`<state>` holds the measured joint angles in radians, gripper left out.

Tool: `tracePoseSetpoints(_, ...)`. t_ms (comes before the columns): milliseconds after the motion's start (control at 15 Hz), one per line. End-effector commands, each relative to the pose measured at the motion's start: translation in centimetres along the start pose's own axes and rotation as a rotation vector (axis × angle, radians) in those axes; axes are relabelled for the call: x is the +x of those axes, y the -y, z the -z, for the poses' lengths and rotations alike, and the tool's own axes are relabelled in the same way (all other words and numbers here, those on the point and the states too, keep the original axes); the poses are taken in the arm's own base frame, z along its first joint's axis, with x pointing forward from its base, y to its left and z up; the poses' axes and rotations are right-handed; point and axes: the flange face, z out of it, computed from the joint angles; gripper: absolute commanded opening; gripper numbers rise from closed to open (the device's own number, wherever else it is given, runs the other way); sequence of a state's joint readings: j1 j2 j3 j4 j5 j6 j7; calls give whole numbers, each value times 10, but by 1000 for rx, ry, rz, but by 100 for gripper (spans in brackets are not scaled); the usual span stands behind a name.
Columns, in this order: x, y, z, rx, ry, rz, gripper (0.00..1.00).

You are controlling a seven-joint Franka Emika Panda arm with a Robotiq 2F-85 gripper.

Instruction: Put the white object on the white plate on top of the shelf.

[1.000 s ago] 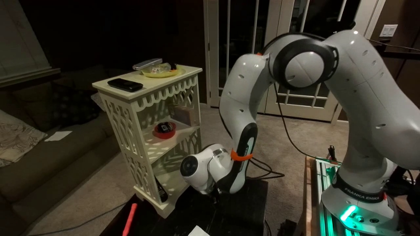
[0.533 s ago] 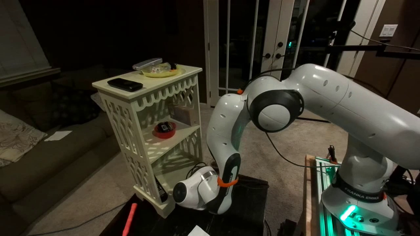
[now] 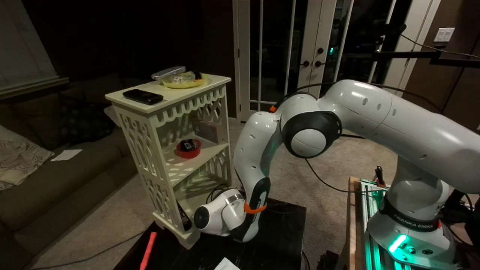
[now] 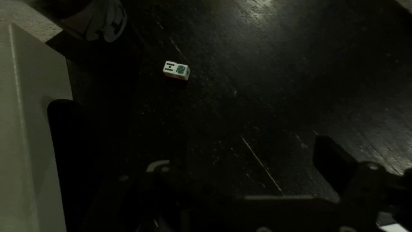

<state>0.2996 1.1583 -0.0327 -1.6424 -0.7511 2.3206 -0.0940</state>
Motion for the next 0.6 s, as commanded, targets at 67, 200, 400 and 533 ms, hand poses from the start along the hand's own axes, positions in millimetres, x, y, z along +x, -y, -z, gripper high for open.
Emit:
tracePoseSetpoints(67,11,-37,-43,-48,101,163,100)
tracePoseSetpoints(200,11,-46,-61,-27,159,198,100)
tracePoseSetpoints(400,15,-51,-89,24,210,235,100)
tracePoseSetpoints(533,19,-52,-104,65,220,235,100)
